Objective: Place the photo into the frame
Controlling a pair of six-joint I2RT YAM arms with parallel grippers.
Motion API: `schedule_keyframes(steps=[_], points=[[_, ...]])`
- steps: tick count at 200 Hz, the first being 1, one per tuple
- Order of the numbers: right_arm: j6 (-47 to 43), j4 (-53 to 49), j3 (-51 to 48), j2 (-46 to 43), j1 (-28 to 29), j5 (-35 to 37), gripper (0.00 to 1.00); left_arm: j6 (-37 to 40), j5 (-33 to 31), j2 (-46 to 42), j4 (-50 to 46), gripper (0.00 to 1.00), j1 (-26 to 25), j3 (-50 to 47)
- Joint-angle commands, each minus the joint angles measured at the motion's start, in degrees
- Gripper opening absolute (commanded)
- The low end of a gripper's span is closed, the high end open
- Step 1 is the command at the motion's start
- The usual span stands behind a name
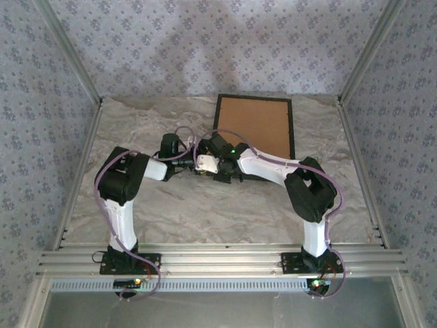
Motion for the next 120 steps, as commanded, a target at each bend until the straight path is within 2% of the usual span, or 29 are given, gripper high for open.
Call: schedule_keyframes(steps=[1, 32, 46, 91, 120], points=[[1.2, 2.7, 3.3, -2.4, 0.6, -3.2, 0.0, -1.2, 3.2, 0.9, 4.3, 0.98, -3.1, 1.8], [1.8, 3.6, 1.5, -1.8, 0.8, -3.3, 0.0, -3.5, 3.4, 0.9, 7.8, 0.95, -3.7, 2.0], [2.8, 4.0, 0.5, -1.8, 0.7, -3.7, 0.0, -4.5, 3.2, 0.9, 9.5, 0.91, -3.6, 1.6], [5.0, 6.6, -3.7, -2.2, 0.5, -2.1, 0.0, -7.7, 2.5, 1.5, 14.3, 0.63, -3.6, 1.1], [6.0, 8.7, -6.2, -2.9, 0.5, -0.3, 0.14, -8.3, 2.2, 1.2, 14.5, 0.52, -3.6, 1.1]])
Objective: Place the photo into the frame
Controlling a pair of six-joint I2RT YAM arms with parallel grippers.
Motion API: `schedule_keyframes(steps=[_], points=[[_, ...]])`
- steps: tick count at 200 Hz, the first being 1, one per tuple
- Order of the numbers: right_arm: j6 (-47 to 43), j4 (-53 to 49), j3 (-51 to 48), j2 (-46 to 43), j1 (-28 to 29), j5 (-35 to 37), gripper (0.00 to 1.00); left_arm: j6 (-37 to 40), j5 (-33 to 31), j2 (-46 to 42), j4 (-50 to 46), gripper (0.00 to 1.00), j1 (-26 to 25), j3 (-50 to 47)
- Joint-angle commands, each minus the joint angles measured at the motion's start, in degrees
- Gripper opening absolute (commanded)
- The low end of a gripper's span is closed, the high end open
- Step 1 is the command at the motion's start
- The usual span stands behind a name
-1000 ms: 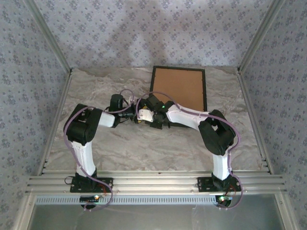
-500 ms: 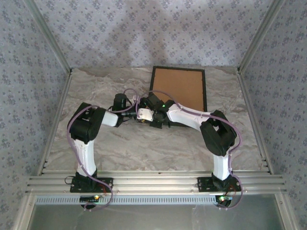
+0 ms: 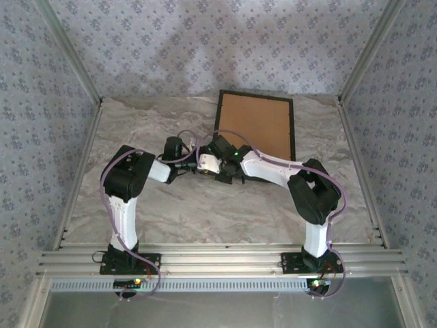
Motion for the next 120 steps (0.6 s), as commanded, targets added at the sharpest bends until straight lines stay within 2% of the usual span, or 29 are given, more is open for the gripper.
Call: schedule_keyframes(steps=[1, 31, 44, 52, 67, 79, 95, 120], points=[[3.1, 4.9, -2.1, -0.7, 0.6, -1.6, 0.15, -3.2, 4.0, -2.1, 10.3, 0.52, -2.3, 1.3], [4.3, 7.2, -5.2, -3.5, 1.0, 2.0, 0.32, -3.6, 3.5, -2.3, 9.9, 0.43, -2.4, 1.7], [4.7, 9.5, -6.9, -5.6, 1.8, 5.3, 0.43, -3.8, 3.3, -2.4, 9.5, 0.33, -2.5, 1.9], [4.8, 10.8, -10.1, -6.8, 2.3, 7.7, 0.55, -3.7, 3.2, -2.4, 9.1, 0.29, -2.6, 2.0], [5.3, 13.6, -13.3, -9.5, 3.5, 12.4, 0.88, -3.7, 3.1, -2.5, 8.4, 0.23, -2.8, 2.3], [5.5, 15.6, -15.8, -11.4, 4.5, 16.0, 0.99, -3.6, 3.1, -2.5, 7.9, 0.2, -2.9, 2.6], [5.2, 18.8, -19.0, -13.2, 5.5, 21.0, 1.0, -3.6, 3.0, -2.5, 7.3, 0.14, -2.9, 3.0], [1.7, 23.6, -22.4, -13.2, 5.6, 28.0, 1.0, -3.2, 2.9, -3.0, 6.0, 0.13, -3.0, 3.2]])
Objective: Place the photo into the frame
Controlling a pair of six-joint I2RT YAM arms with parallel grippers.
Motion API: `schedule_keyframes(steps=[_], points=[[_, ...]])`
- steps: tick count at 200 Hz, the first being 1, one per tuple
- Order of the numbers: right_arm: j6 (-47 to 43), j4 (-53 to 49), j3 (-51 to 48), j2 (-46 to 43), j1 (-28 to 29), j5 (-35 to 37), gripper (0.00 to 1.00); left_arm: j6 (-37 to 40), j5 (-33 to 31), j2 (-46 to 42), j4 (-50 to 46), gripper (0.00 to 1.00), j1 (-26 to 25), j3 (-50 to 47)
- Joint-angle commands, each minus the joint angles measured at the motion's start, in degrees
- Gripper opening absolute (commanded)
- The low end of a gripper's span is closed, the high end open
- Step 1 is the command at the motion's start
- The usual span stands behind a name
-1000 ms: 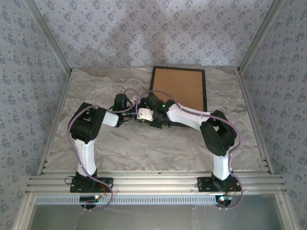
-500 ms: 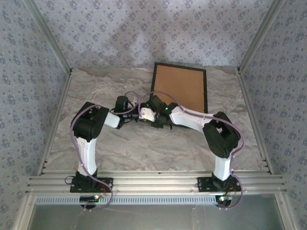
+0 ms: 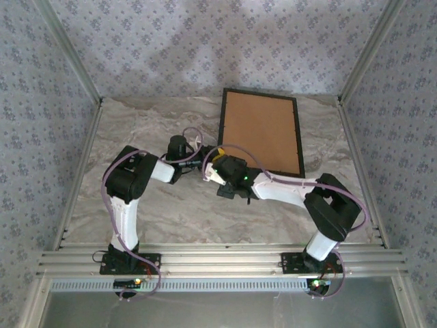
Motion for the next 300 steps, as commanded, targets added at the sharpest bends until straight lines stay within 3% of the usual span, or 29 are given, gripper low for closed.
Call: schedule_keyframes(steps=[1, 43, 82, 98, 143, 194, 202, 215, 244, 275, 300], points=[[-2.7, 6.8, -2.7, -1.1, -0.1, 10.7, 1.0, -1.9, 2.9, -3.0, 0.4, 0.13, -0.4, 2.0], [-15.0, 21.2, -4.7, 4.0, -1.7, 18.1, 1.0, -0.8, 2.9, -4.6, -1.5, 0.12, -0.4, 1.5], [-22.9, 31.1, -5.1, 8.7, -2.5, 18.1, 0.93, -0.8, 2.7, -5.7, -1.9, 0.12, -0.4, 0.7], [-24.5, 34.2, -6.0, 9.7, -2.8, 17.5, 0.81, -0.9, 2.6, -6.2, -1.9, 0.12, -0.4, 0.5], [-28.6, 41.3, -7.3, 12.0, -2.7, 18.0, 0.34, -0.8, 2.6, -7.2, -2.8, 0.12, -0.4, 0.4], [-31.1, 44.5, -9.1, 11.3, -1.5, 19.2, 0.08, -1.5, 2.1, -8.4, -2.1, 0.15, -0.4, -0.4], [-31.4, 44.6, -9.3, 10.9, -1.3, 19.3, 0.0, -1.5, 2.1, -8.7, -2.0, 0.2, -0.3, -0.5], [-32.3, 45.2, -9.6, 10.5, -0.7, 19.9, 0.0, -1.5, 2.0, -9.1, -2.0, 0.4, -0.2, -0.8], [-33.1, 44.8, -9.9, 9.0, 0.9, 21.0, 0.0, -1.2, 1.3, -11.1, -2.9, 0.98, 1.6, -2.4], [-29.9, 40.8, -8.9, 5.8, 2.6, 21.9, 0.0, 1.1, 1.1, -14.0, -5.6, 0.99, 4.7, -4.3], [-21.0, 29.5, -3.9, 2.5, 4.3, 22.8, 0.0, 4.1, 1.2, -16.3, -9.3, 0.99, 8.0, -5.6]])
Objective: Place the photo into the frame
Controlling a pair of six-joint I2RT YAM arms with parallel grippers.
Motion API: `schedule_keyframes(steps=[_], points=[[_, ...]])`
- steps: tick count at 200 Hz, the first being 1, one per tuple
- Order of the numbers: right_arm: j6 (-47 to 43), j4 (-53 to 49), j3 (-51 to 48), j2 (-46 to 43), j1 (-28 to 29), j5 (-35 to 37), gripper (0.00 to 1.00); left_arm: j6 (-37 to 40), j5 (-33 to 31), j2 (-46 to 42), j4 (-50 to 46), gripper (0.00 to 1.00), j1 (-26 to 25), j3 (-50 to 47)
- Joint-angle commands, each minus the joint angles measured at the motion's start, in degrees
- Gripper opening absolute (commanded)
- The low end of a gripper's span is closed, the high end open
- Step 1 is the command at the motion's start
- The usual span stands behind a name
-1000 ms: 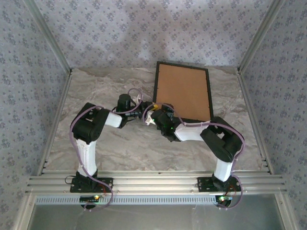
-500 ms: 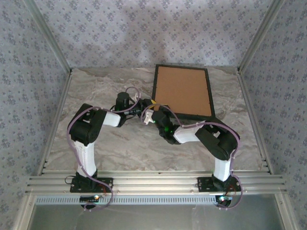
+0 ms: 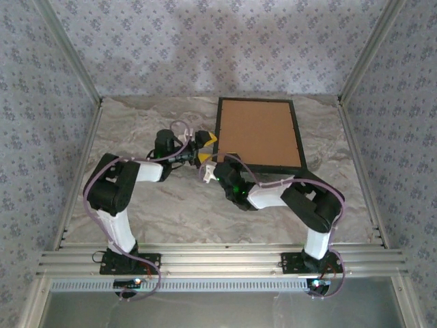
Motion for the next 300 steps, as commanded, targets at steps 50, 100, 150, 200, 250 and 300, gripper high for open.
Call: schedule_keyframes(steps=[50, 100, 150, 200, 250, 300], points=[[27.3, -28.8, 16.9, -9.5, 4.6, -0.1, 0.0, 12.3, -1.0, -8.1, -13.5, 0.99, 10.0, -3.5], [37.8, -28.7, 23.9, -14.3, 5.3, 3.4, 0.0, 14.8, -0.1, -9.5, -16.3, 0.98, 13.7, -3.6], [57.3, -30.6, 16.3, -26.4, -0.9, 2.7, 0.0, 15.9, 1.7, -9.2, -15.6, 0.98, 13.9, -3.8], [82.2, -40.5, 3.2, -42.9, -13.7, -1.1, 0.0, 16.7, 1.9, -8.2, -16.9, 0.98, 14.0, -2.5], [96.6, -49.0, -7.6, -55.4, -29.2, -14.3, 0.0, 15.2, 0.8, -6.9, -15.5, 0.99, 13.1, -1.5], [105.1, -48.3, -15.9, -56.1, -41.9, -30.2, 0.0, 15.2, -0.5, -5.2, -16.6, 0.98, 9.6, 1.1]])
